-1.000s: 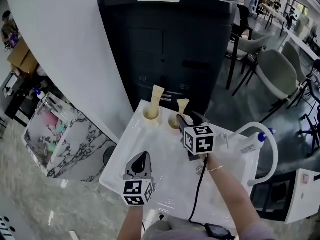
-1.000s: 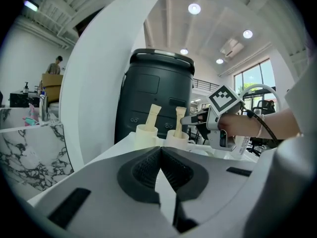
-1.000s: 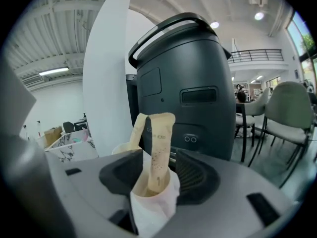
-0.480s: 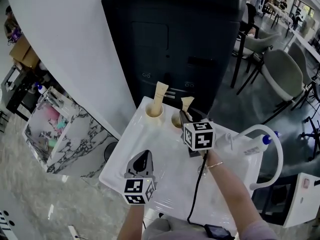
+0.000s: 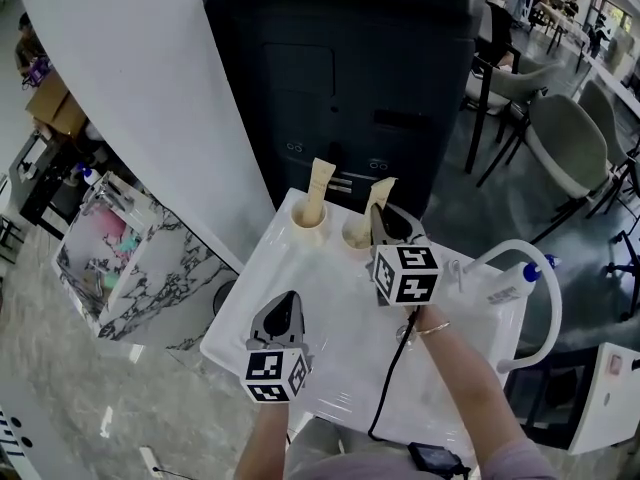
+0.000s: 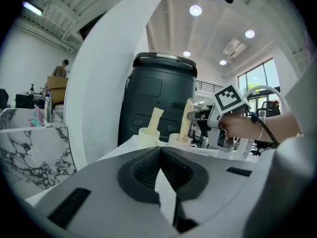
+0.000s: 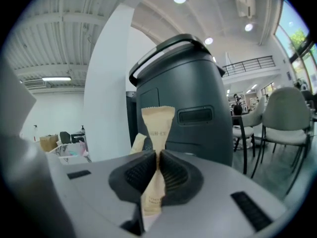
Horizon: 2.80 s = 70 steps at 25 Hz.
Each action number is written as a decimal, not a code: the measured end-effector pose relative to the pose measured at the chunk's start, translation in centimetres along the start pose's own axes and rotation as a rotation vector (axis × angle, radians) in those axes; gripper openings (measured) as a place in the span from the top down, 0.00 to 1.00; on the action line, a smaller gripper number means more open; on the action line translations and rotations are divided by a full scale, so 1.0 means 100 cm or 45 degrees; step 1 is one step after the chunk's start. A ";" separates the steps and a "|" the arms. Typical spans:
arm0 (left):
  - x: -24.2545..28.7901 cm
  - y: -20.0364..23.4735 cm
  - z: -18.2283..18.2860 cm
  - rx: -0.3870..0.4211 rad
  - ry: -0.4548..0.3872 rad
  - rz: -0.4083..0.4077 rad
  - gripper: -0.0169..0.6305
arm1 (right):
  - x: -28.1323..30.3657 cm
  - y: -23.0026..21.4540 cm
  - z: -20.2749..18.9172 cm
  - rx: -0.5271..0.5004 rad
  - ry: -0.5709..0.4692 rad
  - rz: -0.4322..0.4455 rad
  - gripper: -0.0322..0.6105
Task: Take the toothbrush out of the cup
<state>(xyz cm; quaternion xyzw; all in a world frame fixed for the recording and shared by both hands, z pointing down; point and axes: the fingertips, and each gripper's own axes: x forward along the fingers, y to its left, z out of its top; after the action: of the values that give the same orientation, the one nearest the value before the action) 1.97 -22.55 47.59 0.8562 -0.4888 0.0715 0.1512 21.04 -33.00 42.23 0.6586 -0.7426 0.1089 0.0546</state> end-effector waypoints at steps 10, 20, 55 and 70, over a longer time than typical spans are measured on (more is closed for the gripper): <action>-0.027 0.013 0.017 -0.011 -0.090 0.068 0.97 | -0.054 0.032 0.075 -0.067 -0.334 0.074 0.90; -0.098 0.087 0.020 -0.076 -0.144 0.293 0.97 | -0.088 0.172 0.055 -0.463 -0.405 0.483 0.90; -0.211 0.201 -0.042 -0.308 -0.152 0.672 0.97 | -0.080 0.339 -0.223 -1.527 0.123 1.375 0.91; -0.165 0.195 -0.015 -0.271 -0.119 0.538 0.97 | -0.072 0.313 -0.171 -1.103 0.205 1.288 0.73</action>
<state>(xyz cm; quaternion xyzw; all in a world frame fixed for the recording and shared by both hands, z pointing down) -23.16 -17.84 48.24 0.7165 -0.6684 0.0100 0.1997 -10.08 -18.64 54.39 0.1377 -0.9301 -0.1380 0.3114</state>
